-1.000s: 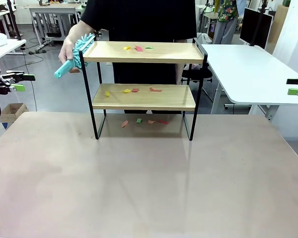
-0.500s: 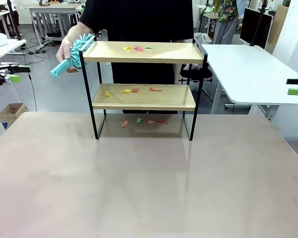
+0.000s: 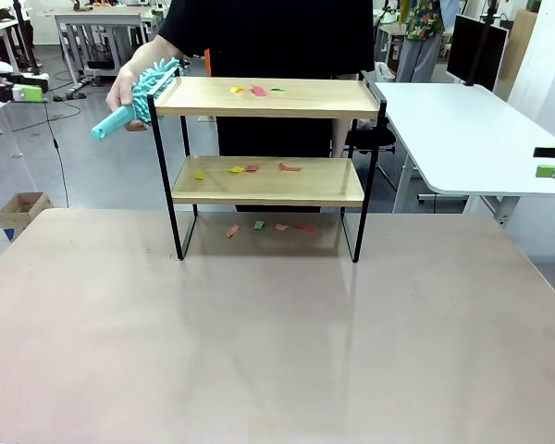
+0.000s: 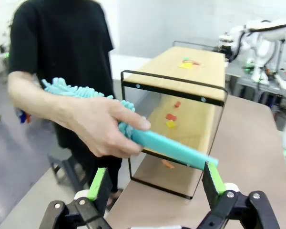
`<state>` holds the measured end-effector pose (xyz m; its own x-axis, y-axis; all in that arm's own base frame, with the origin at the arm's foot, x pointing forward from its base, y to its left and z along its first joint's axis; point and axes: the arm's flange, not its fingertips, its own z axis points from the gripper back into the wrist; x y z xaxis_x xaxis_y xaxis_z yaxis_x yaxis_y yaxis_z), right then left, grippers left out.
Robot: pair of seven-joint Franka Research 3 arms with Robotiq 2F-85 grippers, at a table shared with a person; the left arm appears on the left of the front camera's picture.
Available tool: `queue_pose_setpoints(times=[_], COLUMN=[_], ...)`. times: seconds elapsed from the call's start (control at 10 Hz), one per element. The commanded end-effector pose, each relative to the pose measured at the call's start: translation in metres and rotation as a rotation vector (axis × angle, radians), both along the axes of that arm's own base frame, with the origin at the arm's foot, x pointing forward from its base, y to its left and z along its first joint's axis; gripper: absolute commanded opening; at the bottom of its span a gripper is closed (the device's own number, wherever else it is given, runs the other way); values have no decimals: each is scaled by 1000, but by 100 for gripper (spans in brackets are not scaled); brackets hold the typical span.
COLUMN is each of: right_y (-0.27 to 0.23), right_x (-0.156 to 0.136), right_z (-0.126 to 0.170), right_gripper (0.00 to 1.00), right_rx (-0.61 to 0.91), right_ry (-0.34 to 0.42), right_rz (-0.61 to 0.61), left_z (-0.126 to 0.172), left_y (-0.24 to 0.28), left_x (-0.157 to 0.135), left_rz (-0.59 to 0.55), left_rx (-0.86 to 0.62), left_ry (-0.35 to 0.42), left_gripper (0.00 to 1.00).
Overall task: Clean the shelf.
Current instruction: Pick up the Duster handed by the human.
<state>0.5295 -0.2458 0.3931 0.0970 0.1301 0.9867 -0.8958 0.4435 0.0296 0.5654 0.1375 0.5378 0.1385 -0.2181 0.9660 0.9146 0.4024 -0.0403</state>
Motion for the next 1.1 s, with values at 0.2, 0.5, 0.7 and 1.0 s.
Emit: queue_pose_setpoints(times=[0.2, 0.5, 0.7, 1.0], right_y=[1, 1, 1, 1], right_x=[0, 0, 0, 0], right_z=[2, 2, 2, 2], right_gripper=[100, 100, 100, 100], right_rx=[-4, -4, -4, -4], right_ry=[-3, -3, -3, -3], right_rz=[2, 2, 2, 2], left_z=[36, 38, 43, 92], left_y=[-71, -55, -70, -112], left_x=[-40, -29, -35, -70], left_rz=[198, 158, 200, 335], left_rx=[174, 145, 165, 315], left_ry=[145, 90, 106, 115], left_gripper=[100, 100, 100, 100])
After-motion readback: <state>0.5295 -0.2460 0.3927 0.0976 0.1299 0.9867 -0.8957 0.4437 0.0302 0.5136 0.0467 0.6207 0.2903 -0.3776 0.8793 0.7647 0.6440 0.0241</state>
